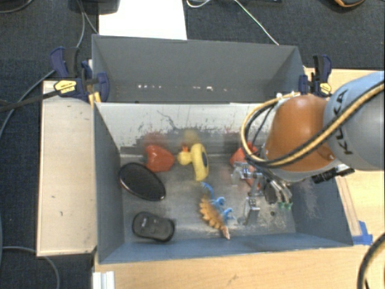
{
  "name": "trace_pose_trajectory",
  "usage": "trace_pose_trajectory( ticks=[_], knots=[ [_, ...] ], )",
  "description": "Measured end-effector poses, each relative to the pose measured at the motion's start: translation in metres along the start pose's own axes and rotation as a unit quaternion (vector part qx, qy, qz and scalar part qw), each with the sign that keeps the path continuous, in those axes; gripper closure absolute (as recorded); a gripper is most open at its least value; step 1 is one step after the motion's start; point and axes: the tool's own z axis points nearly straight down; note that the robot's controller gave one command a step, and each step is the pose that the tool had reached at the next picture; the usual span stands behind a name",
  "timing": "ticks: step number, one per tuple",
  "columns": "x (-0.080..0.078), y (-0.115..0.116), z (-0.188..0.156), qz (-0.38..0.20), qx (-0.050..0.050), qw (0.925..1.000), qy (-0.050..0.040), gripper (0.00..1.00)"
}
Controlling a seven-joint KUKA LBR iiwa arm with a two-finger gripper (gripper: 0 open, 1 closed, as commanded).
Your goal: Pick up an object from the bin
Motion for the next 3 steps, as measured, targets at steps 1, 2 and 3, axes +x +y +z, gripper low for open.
trace_pose_trajectory(
  ticks=[1, 2, 3],
  knots=[
    [-0.002, 0.0, -0.004, 0.0, 0.0, 1.0, -0.0038, 0.0],
    [-0.004, 0.06, 0.06, -0.082, -0.001, 0.9966, -0.0007, 0.0],
    [-0.004, 0.078, 0.064, -0.121, 0.0, 0.9926, -0.0034, 1.0]
  ],
)
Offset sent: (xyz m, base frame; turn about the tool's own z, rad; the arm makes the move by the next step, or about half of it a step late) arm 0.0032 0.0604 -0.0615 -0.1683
